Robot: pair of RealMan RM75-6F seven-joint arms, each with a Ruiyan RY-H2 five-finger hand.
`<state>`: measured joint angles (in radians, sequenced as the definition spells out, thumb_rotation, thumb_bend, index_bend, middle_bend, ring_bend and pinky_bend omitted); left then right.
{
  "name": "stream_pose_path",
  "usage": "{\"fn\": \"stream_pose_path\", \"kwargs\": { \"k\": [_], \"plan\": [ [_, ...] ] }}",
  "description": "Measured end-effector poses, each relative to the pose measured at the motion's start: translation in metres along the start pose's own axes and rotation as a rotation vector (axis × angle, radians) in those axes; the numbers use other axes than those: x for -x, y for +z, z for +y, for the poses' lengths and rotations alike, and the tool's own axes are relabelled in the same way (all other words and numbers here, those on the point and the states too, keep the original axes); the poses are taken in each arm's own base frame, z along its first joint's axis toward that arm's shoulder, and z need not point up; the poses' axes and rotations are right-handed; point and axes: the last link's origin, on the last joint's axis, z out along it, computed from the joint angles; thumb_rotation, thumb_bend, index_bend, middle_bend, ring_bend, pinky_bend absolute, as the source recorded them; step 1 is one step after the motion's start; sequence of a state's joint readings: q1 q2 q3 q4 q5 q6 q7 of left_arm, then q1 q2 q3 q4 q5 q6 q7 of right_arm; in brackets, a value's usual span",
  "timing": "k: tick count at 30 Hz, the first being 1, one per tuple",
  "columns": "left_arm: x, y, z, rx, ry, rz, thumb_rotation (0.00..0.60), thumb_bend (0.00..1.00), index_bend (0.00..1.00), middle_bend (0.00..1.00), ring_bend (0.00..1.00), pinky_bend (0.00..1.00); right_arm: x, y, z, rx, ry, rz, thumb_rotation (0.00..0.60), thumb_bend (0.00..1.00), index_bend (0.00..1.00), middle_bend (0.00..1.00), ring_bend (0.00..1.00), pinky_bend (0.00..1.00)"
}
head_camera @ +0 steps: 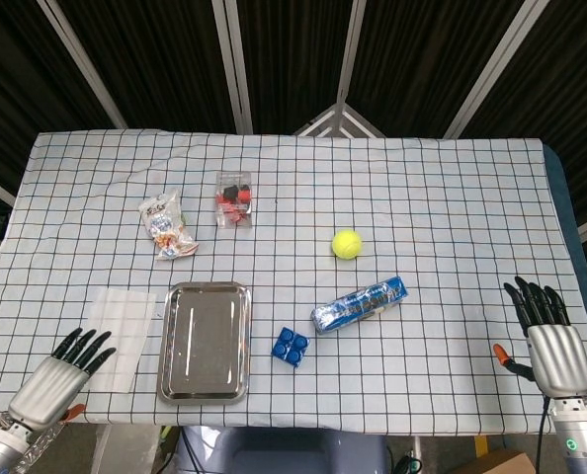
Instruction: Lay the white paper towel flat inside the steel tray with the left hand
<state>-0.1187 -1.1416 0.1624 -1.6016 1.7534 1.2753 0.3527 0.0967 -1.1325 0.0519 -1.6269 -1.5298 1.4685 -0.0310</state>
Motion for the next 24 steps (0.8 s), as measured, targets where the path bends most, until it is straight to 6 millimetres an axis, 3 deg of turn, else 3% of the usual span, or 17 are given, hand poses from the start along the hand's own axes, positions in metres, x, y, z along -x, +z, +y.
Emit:
{"fn": "stream_pose_path", "kwargs": {
  "k": [9,24],
  "plan": [
    [0.009,0.012,0.041,-0.074,-0.078,0.027,0.6,0.26,0.1,0.0,0.0,0.0,-0.001,-0.001,-0.002,-0.012,0.01,-0.001,0.6,0.31,0.0,0.0,0.0,0.0],
    [0.02,0.035,0.078,-0.06,-0.126,0.021,0.6,0.29,0.11,0.0,0.0,0.0,-0.001,-0.001,-0.001,-0.012,0.025,-0.005,0.6,0.31,0.0,0.0,0.0,0.0]
  ]
}}
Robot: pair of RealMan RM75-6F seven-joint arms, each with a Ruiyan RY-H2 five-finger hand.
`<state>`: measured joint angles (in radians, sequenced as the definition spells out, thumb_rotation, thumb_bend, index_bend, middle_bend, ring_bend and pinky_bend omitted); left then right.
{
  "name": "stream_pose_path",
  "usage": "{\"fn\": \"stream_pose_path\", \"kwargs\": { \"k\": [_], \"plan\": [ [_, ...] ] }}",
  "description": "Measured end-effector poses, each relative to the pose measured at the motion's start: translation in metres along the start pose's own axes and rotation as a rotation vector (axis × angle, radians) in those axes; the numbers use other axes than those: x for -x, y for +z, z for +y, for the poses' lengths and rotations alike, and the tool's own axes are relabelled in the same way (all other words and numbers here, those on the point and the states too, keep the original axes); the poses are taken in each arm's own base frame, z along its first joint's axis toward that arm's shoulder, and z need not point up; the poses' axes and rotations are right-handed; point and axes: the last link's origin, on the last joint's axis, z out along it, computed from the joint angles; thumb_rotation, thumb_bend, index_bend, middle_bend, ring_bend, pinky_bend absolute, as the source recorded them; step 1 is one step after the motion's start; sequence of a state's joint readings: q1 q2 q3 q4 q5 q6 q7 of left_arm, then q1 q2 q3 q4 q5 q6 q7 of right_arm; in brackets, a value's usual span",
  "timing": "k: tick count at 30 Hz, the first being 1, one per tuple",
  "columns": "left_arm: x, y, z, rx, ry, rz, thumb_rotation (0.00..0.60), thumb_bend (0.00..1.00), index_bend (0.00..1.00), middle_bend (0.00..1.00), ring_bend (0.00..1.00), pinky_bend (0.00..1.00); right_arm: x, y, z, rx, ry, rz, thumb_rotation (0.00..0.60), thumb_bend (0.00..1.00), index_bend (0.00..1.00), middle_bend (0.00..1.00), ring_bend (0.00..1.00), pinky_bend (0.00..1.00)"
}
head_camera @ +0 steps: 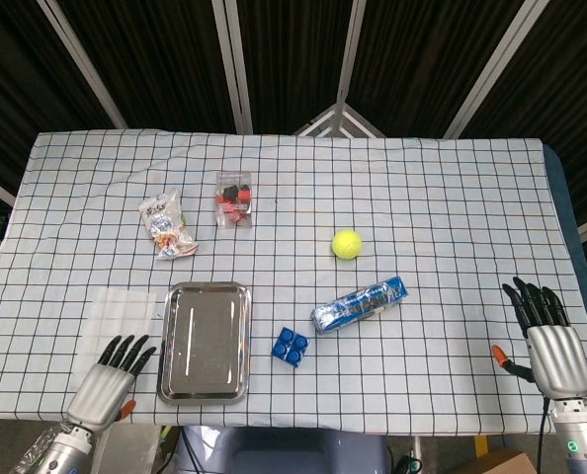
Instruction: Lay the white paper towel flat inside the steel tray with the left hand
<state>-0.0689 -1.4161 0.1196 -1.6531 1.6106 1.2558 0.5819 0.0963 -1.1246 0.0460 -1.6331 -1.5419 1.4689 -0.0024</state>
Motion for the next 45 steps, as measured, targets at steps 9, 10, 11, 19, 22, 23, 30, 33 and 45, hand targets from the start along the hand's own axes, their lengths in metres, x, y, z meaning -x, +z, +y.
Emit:
{"fn": "stream_pose_path", "kwargs": {
  "k": [9,10,11,19,22,23,30,33,45],
  "plan": [
    [0.005,0.004,-0.003,-0.028,0.004,-0.009,0.6,0.3,0.12,0.0,0.0,0.0,0.0,0.0,0.0,0.001,0.006,-0.003,0.6,0.31,0.0,0.0,0.0,0.0],
    [0.006,0.005,-0.004,-0.032,0.004,-0.01,0.6,0.3,0.12,0.0,0.0,0.0,0.0,0.0,0.0,0.001,0.008,-0.004,0.6,0.31,0.0,0.0,0.0,0.0],
    [0.007,0.005,-0.005,-0.037,0.005,-0.012,0.6,0.3,0.12,0.0,0.0,0.0,0.0,0.0,0.0,0.001,0.008,-0.004,0.6,0.31,0.0,0.0,0.0,0.0],
    [0.011,0.003,-0.012,-0.072,0.007,-0.009,0.6,0.31,0.19,0.0,0.0,0.0,0.0,-0.001,0.0,0.001,0.007,-0.002,0.6,0.31,0.0,0.0,0.0,0.0],
    [0.012,0.001,-0.014,-0.092,0.01,0.003,0.6,0.31,0.19,0.0,0.0,0.0,0.0,-0.001,0.0,-0.001,0.006,-0.003,0.6,0.31,0.0,0.0,0.0,0.0],
    [0.012,0.001,-0.014,-0.098,0.011,0.005,0.6,0.31,0.19,0.0,0.0,0.0,0.0,-0.001,0.0,-0.001,0.006,-0.003,0.6,0.31,0.0,0.0,0.0,0.0],
    [0.015,0.007,-0.013,-0.111,0.006,0.009,0.6,0.31,0.19,0.0,0.0,0.0,0.0,-0.001,0.0,-0.003,0.008,-0.003,0.6,0.31,0.0,0.0,0.0,0.0],
    [0.016,0.01,-0.01,-0.108,0.002,0.009,0.6,0.31,0.19,0.0,0.0,0.0,0.0,-0.001,0.0,-0.003,0.008,-0.003,0.6,0.31,0.0,0.0,0.0,0.0],
    [0.017,0.012,-0.006,-0.106,-0.005,0.013,0.6,0.34,0.2,0.0,0.0,0.0,0.0,-0.001,-0.001,-0.005,0.007,-0.004,0.6,0.31,0.0,0.0,0.0,0.0]
  ]
}}
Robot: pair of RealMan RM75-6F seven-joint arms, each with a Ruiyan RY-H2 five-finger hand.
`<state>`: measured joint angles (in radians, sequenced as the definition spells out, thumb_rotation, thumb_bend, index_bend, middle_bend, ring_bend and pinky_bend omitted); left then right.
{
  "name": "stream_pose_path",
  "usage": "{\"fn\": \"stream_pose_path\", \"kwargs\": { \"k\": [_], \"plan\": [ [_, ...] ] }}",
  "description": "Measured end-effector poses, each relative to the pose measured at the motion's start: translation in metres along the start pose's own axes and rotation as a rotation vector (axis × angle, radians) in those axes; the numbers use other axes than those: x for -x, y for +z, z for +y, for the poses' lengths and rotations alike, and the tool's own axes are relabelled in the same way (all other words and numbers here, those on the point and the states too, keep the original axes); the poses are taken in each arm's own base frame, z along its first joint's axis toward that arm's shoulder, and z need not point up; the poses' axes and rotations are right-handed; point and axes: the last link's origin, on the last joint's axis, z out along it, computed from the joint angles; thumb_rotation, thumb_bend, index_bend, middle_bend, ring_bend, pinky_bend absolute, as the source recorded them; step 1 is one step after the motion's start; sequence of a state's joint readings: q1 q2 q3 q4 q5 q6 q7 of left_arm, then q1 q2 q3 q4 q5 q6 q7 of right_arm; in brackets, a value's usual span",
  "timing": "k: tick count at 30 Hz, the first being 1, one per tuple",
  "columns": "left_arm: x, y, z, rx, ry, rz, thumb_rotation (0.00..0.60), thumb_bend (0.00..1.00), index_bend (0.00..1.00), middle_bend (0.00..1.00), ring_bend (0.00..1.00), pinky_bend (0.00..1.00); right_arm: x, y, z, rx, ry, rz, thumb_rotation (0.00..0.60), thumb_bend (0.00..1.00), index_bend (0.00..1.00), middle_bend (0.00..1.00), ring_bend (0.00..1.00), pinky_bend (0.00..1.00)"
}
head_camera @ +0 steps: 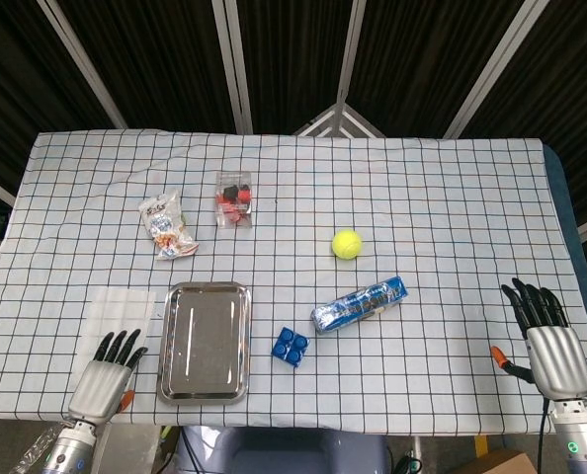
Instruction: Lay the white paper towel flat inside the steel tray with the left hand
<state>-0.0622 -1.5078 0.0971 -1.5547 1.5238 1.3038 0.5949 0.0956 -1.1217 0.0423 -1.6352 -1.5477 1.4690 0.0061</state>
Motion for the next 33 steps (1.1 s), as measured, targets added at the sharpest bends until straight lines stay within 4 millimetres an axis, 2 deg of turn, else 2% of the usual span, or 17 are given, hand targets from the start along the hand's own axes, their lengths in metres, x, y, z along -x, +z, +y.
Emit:
{"fn": "stream_pose_path", "kwargs": {
  "k": [9,11,15,20,28,33],
  "plan": [
    [0.002,0.004,-0.009,-0.034,0.009,0.002,0.6,0.41,0.26,0.0,0.0,0.0,0.0,0.0,0.0,0.0,0.002,-0.002,0.6,0.31,0.0,0.0,0.0,0.0],
    [0.002,0.005,-0.01,-0.038,0.006,0.005,0.6,0.44,0.29,0.0,0.0,0.0,0.0,0.0,0.0,0.001,0.002,-0.001,0.6,0.31,0.0,0.0,0.0,0.0],
    [0.0,0.004,-0.011,-0.038,0.001,0.01,0.6,0.5,0.43,0.0,0.0,0.0,0.0,0.0,0.0,0.002,0.003,-0.002,0.6,0.31,0.0,0.0,0.0,0.0],
    [-0.001,0.003,-0.011,-0.034,-0.004,0.012,0.6,0.54,0.51,0.0,0.0,0.0,0.0,0.0,0.0,0.003,0.001,-0.002,0.6,0.31,0.0,0.0,0.0,0.0],
    [-0.005,0.003,-0.013,-0.039,-0.008,0.012,0.6,0.55,0.52,0.0,0.0,0.0,0.0,0.0,0.001,0.004,0.003,-0.001,0.6,0.31,0.0,0.0,0.0,0.0],
    [-0.014,0.004,-0.014,-0.04,-0.014,0.044,0.6,0.55,0.52,0.0,0.0,0.0,-0.001,0.0,0.001,0.005,0.005,-0.001,0.6,0.31,0.0,0.0,0.0,0.0]
  ]
}}
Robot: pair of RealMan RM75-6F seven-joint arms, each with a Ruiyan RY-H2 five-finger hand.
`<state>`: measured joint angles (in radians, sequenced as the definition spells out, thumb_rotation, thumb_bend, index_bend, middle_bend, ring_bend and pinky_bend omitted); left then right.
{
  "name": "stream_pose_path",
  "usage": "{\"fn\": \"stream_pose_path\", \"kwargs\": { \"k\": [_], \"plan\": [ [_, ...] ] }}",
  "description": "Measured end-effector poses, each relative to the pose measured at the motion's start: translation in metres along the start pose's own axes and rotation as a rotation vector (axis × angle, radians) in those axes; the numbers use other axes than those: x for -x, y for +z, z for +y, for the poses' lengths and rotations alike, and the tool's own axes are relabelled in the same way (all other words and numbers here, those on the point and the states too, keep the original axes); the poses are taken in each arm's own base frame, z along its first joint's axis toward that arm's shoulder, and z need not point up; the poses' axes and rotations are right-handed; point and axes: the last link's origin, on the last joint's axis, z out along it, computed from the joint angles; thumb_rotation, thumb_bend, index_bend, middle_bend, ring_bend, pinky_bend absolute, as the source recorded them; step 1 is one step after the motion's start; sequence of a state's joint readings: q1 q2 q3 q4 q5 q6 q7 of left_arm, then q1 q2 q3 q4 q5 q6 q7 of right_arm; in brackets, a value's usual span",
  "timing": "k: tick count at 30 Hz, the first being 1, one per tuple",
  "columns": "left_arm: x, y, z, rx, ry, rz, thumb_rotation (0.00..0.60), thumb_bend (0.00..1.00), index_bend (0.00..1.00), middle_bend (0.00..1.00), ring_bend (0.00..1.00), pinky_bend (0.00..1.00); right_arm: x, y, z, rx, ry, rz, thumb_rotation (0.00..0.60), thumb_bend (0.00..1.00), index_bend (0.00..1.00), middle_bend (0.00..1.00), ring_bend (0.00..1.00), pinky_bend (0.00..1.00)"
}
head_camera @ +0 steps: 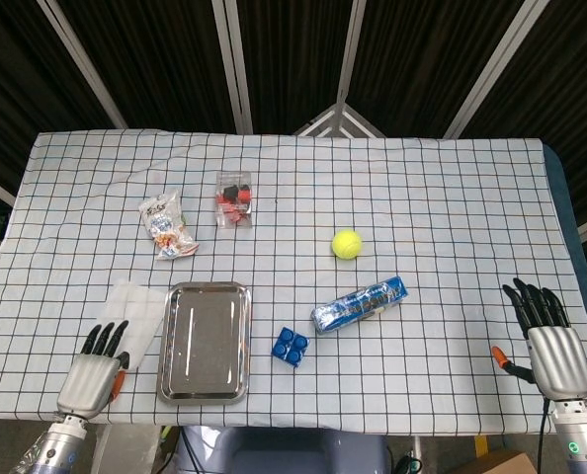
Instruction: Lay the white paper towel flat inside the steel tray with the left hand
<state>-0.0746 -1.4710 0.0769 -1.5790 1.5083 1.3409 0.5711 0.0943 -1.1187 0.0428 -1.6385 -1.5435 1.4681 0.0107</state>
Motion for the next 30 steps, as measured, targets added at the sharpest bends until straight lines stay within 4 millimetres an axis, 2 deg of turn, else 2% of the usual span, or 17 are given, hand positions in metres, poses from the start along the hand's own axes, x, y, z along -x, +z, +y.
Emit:
{"fn": "stream_pose_path", "kwargs": {
  "k": [8,14,18,20,22,25,30],
  "plan": [
    [-0.038,0.006,0.0,-0.01,-0.042,0.129,0.6,0.55,0.52,0.0,0.0,0.0,0.0,0.0,0.0,0.0,0.004,-0.002,0.6,0.31,0.0,0.0,0.0,0.0],
    [-0.086,0.012,0.003,-0.016,-0.125,0.254,0.6,0.55,0.52,0.0,0.0,0.0,0.001,0.0,0.0,0.001,0.003,-0.004,0.6,0.31,0.0,0.0,0.0,0.0],
    [-0.122,0.016,0.013,0.009,-0.177,0.334,0.6,0.55,0.52,0.0,0.0,0.0,0.0,0.0,0.0,0.001,0.001,-0.003,0.6,0.31,0.0,0.0,0.0,0.0],
    [-0.133,0.017,0.02,0.031,-0.181,0.35,0.6,0.55,0.52,0.0,0.0,0.0,0.0,0.0,0.0,0.001,0.001,-0.003,0.6,0.31,0.0,0.0,0.0,0.0],
    [-0.136,0.018,0.028,0.06,-0.164,0.344,0.6,0.55,0.52,0.0,0.0,0.0,0.0,0.0,0.0,0.001,0.001,0.0,0.6,0.31,0.0,0.0,0.0,0.0],
    [-0.13,0.019,0.044,0.103,-0.135,0.309,0.6,0.55,0.53,0.0,0.0,0.0,0.0,0.0,0.0,0.004,0.004,0.001,0.6,0.31,0.0,0.0,0.0,0.0],
    [-0.104,0.018,0.072,0.151,-0.108,0.234,0.6,0.55,0.53,0.0,0.0,0.0,-0.001,0.001,0.001,0.006,0.009,0.002,0.6,0.31,0.0,0.0,0.0,0.0]
  ]
}}
